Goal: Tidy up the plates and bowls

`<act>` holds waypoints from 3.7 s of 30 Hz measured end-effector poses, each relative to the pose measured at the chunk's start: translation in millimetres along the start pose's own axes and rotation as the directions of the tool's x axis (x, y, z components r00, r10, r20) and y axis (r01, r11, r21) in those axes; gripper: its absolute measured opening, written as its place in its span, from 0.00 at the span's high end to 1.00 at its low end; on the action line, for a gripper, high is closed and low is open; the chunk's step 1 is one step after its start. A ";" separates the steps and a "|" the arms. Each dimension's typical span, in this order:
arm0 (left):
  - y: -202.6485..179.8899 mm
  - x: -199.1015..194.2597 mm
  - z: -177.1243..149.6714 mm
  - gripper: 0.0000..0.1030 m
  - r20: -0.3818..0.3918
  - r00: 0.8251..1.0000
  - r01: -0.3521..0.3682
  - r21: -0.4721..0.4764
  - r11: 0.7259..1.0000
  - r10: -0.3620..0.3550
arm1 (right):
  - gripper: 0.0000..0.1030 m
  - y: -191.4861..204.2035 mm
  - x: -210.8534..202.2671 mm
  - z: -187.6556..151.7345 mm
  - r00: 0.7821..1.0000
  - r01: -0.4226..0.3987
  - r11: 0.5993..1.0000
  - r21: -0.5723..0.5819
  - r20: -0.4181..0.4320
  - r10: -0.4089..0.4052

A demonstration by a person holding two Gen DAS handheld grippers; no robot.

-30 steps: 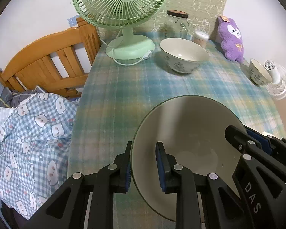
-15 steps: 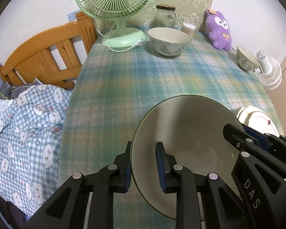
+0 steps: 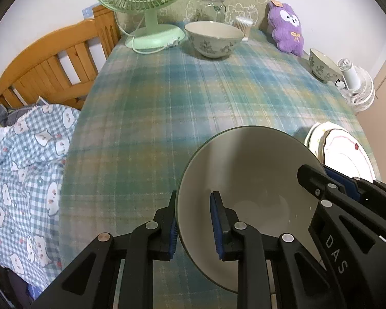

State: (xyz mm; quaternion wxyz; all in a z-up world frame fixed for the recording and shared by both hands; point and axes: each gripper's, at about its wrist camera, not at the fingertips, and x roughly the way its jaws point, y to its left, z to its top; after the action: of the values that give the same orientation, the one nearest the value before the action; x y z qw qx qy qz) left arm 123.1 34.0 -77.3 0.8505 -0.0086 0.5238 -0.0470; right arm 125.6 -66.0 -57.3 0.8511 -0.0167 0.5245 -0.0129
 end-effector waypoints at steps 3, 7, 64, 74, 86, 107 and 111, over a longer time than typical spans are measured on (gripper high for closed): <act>-2.2 4.4 -4.8 0.80 -0.023 1.000 0.006 0.003 1.000 -0.006 | 0.83 -0.9 3.4 -4.6 1.000 0.006 1.000 -0.004 -0.011 -0.006; -5.4 4.0 -6.2 0.80 -0.013 1.000 -0.002 0.013 1.000 0.002 | 0.83 -3.7 6.8 -8.1 1.000 0.003 1.000 0.001 -0.018 -0.003; -24.8 -15.4 153.2 0.13 0.178 0.982 -0.043 -0.077 0.996 0.056 | 0.27 -40.3 -8.7 167.1 0.979 -0.073 0.987 -0.142 0.178 0.098; -32.5 -2.3 191.1 0.13 0.205 0.973 -0.084 -0.127 0.988 0.109 | 0.27 -50.4 16.6 214.8 0.964 -0.166 0.974 -0.153 0.184 0.193; -43.2 32.2 240.2 0.13 0.215 0.964 -0.127 -0.138 0.982 0.155 | 0.26 -56.2 63.1 273.9 0.959 -0.195 0.970 -0.147 0.178 0.220; -18.7 131.8 269.6 0.49 0.135 0.962 -0.210 -0.194 0.958 0.238 | 0.50 -37.4 167.2 304.2 0.964 -0.218 0.964 -0.155 0.119 0.237; -12.5 139.5 271.8 0.63 0.118 0.967 -0.200 -0.213 0.956 0.228 | 0.59 -37.1 174.6 305.1 0.962 -0.230 0.965 -0.123 0.122 0.245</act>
State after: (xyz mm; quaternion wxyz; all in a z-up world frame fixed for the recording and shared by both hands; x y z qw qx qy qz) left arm 426.9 -0.3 -78.1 0.8803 -0.0402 0.4623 0.0989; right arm 476.5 -105.5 -74.5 0.8781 -0.0005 0.4635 0.1189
